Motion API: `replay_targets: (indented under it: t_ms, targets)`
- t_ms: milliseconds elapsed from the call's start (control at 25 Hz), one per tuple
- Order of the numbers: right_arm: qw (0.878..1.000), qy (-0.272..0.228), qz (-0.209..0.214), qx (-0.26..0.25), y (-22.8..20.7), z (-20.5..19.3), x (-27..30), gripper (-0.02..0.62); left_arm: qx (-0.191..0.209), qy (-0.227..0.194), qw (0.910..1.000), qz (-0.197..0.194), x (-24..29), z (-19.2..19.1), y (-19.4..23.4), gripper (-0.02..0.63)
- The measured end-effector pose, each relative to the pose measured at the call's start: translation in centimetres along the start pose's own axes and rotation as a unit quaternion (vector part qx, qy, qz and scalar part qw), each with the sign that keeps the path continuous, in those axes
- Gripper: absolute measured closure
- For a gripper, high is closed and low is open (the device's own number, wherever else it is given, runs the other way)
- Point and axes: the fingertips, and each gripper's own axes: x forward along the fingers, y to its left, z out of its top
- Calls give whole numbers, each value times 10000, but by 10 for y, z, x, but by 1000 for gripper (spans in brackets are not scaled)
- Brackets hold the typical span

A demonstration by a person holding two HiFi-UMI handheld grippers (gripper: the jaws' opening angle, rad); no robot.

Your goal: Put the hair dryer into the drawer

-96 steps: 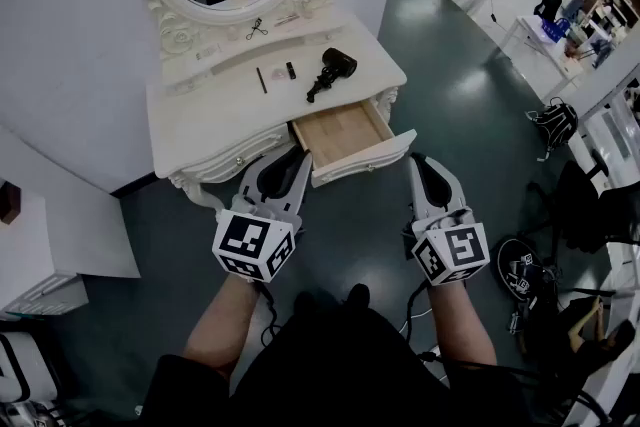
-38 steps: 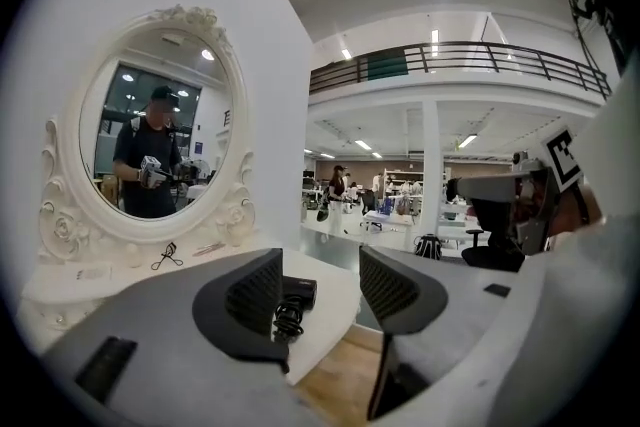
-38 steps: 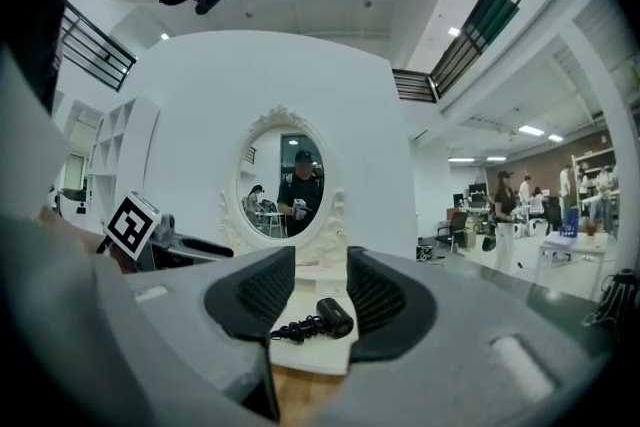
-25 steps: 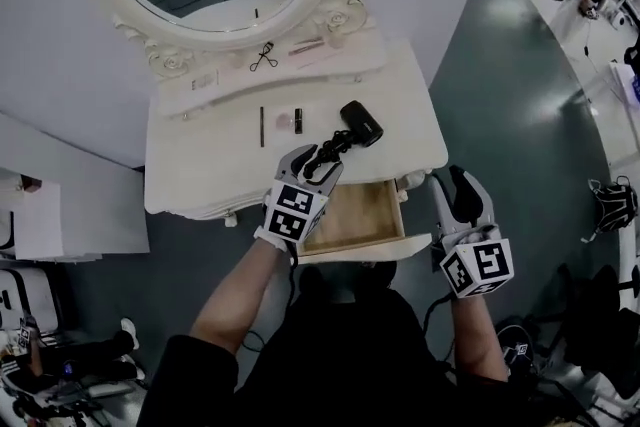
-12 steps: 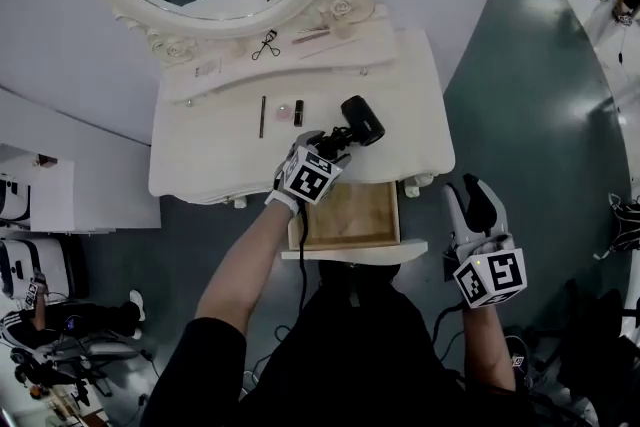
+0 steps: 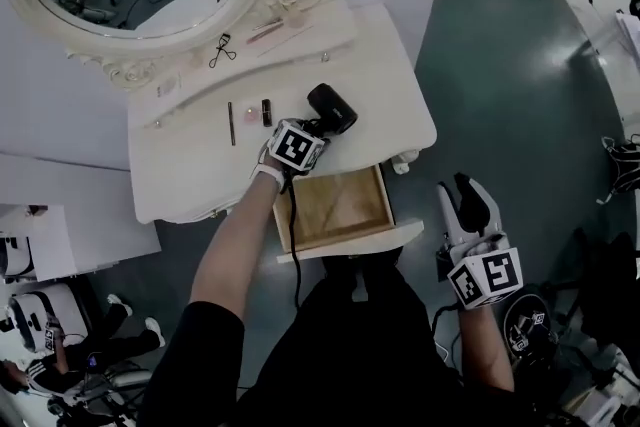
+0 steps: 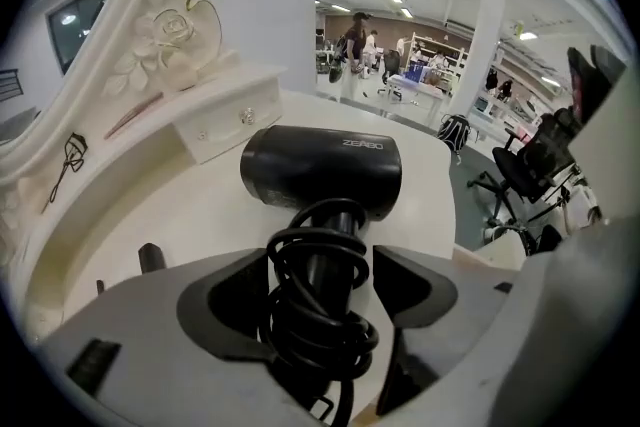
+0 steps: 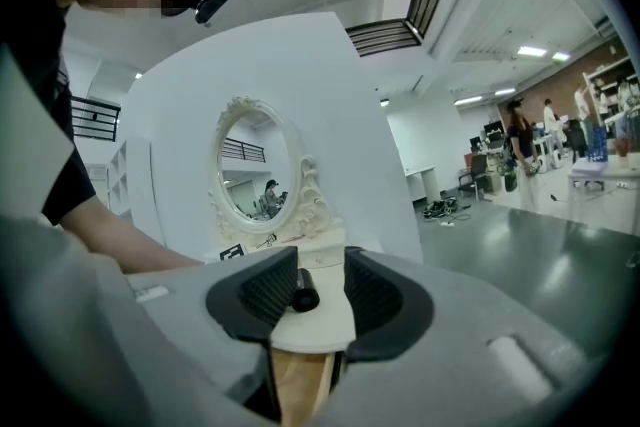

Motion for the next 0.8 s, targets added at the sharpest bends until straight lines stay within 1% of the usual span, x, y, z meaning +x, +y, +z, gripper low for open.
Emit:
replay_targets:
  t_ms: [80,200,320,480,640,800]
  targets:
    - [10000,-21,-82,-1,1,-1,-6,453,-108,2,9999,-118,3,-1,-2,284]
    - [9997,-67,-225,29,3,-1,-16,460,-140,26,9997,-222,5,-3,-4,288]
    - [9995,-102,-290,13,10,-1,-23,472,-190,-13,9993,-322,8,-5,-3,308]
    - [9994,-100,-341,7,21,-5,-30,494,-53,-70,9992,-378,7,-6,-4,327]
    - [9992,-76,-393,31,30,-9,-33,502,-12,-90,9988,-488,2,-10,-11,339]
    - [9995,-99,-315,12,43,-9,-27,506,77,-207,9968,-771,-13,-19,-28,341]
